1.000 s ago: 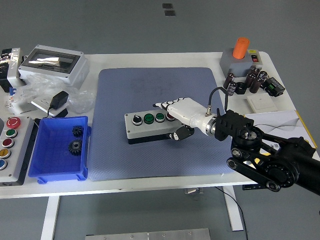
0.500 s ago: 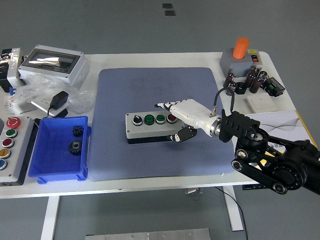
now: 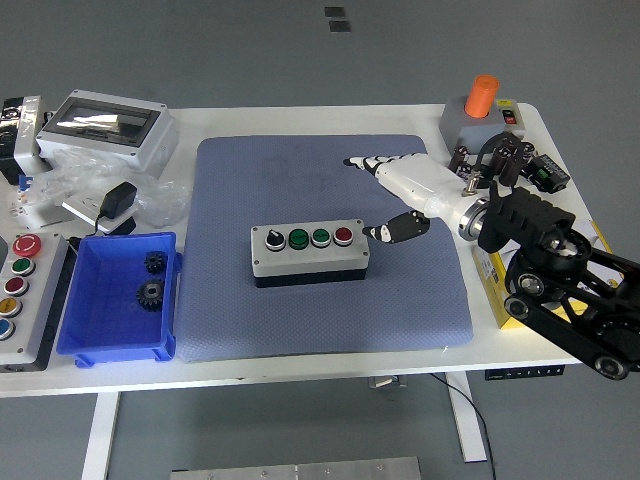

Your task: Pick up the button,place it on the desk,press the button,press the button

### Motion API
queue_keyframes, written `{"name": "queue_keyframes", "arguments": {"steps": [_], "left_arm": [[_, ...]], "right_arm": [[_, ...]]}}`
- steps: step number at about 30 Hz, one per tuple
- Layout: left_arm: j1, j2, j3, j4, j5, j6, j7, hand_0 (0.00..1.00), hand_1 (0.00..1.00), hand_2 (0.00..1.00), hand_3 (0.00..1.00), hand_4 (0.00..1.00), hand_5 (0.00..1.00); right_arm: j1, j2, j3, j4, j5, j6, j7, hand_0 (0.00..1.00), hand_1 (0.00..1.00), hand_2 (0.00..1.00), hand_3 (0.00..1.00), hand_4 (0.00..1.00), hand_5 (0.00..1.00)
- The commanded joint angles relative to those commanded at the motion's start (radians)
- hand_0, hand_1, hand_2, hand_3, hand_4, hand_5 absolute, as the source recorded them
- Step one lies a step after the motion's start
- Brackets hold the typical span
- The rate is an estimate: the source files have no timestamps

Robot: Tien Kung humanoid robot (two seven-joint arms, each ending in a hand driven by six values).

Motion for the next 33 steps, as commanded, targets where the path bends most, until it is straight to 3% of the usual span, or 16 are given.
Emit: {"name": "queue_keyframes", "arguments": {"steps": [1, 2, 7, 8, 13, 14, 19, 20, 22, 33], "left_arm": [[0.000, 0.000, -0.001, 0.000, 0.000, 0.000, 0.000, 0.730, 0.735, 0.633, 0.700, 0.621, 0.195], [-0.001, 0.000, -0.001, 0.000, 0.001, 0.000, -0.001, 0.730, 0.735, 0.634, 0.699, 0.619, 0.193], [-0.002, 0.000, 0.000, 0.000, 0.001, 0.000, -0.002, 0.730, 0.735, 0.634, 0.699, 0.619, 0.193], [-0.002, 0.000, -0.001, 0.000, 0.002, 0.000, -0.002, 0.730, 0.735, 0.633, 0.696, 0.615, 0.191], [0.000, 0.001, -0.003, 0.000, 0.004, 0.000, 0.000, 0.730, 0.735, 0.633, 0.696, 0.615, 0.191], [0.000, 0.001, -0.003, 0.000, 0.004, -0.001, 0.000, 0.730, 0.735, 0.634, 0.693, 0.615, 0.190], [-0.001, 0.001, -0.001, 0.000, 0.004, -0.002, -0.001, 0.730, 0.735, 0.634, 0.693, 0.615, 0.190], [-0.002, 0.001, -0.001, 0.000, 0.004, -0.002, -0.001, 0.730, 0.735, 0.634, 0.692, 0.614, 0.191], [-0.002, 0.001, -0.001, 0.000, 0.004, -0.002, -0.001, 0.730, 0.735, 0.634, 0.692, 0.614, 0.191], [-0.002, 0.003, 0.000, 0.000, 0.004, -0.002, -0.001, 0.730, 0.735, 0.633, 0.690, 0.613, 0.194]], "right_arm": [[0.004, -0.013, 0.010, 0.025, 0.027, 0.025, -0.012, 0.721, 0.794, 0.918, 0.998, 0.867, 0.289], [0.007, -0.020, 0.016, 0.045, 0.049, 0.044, -0.018, 0.695, 0.739, 0.720, 0.955, 0.852, 0.291], [0.031, -0.038, 0.018, 0.145, 0.171, 0.150, -0.037, 0.695, 0.739, 0.720, 0.955, 0.852, 0.291], [0.036, -0.038, 0.009, 0.151, 0.190, 0.165, -0.041, 0.382, 0.499, 0.347, 0.833, 0.425, 0.073], [0.052, -0.022, -0.036, 0.142, 0.223, 0.181, -0.045, 0.382, 0.499, 0.347, 0.833, 0.425, 0.073], [0.055, -0.016, -0.044, 0.134, 0.224, 0.179, -0.045, 0.328, 0.408, 0.273, 0.810, 0.293, 0.031], [0.068, 0.031, -0.089, 0.056, 0.205, 0.162, -0.045, 0.328, 0.408, 0.273, 0.810, 0.293, 0.031], [0.069, 0.038, -0.095, 0.040, 0.198, 0.159, -0.046, 0.301, 0.335, 0.235, 0.801, 0.267, 0.028], [0.071, 0.049, -0.108, 0.014, 0.192, 0.154, -0.047, 0.301, 0.335, 0.235, 0.801, 0.267, 0.028], [0.084, 0.095, -0.162, -0.063, 0.192, 0.130, -0.048, 0.298, 0.317, 0.227, 0.793, 0.223, 0.002]]}}
